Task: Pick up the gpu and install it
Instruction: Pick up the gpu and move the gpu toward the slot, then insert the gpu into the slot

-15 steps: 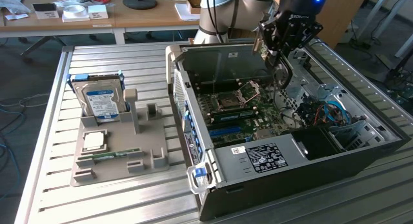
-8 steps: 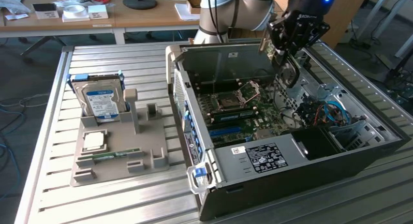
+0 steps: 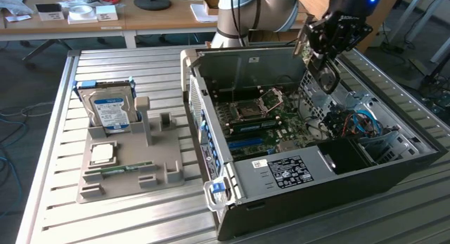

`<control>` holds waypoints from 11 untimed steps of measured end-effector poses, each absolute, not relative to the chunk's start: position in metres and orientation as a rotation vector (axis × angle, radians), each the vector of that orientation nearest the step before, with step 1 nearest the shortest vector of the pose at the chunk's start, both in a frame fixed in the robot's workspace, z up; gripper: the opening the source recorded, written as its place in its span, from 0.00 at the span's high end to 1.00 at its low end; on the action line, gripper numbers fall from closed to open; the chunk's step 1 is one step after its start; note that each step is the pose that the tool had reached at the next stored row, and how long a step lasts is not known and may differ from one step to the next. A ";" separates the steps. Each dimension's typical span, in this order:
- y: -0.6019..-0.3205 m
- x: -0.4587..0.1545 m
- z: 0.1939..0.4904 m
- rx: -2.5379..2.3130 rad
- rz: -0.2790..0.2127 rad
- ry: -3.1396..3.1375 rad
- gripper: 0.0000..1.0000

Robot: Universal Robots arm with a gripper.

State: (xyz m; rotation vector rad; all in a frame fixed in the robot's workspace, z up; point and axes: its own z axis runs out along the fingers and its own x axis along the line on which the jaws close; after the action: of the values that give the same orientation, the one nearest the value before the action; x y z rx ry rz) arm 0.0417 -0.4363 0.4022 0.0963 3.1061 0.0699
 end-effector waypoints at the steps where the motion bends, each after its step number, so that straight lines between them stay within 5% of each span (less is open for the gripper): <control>1: -0.436 0.045 0.402 0.096 0.070 3.106 0.73; 11: -0.436 0.051 0.402 0.096 0.070 3.106 0.73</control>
State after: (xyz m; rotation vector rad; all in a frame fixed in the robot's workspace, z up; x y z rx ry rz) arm 0.0509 -0.4362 0.4021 0.0962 3.1060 0.0700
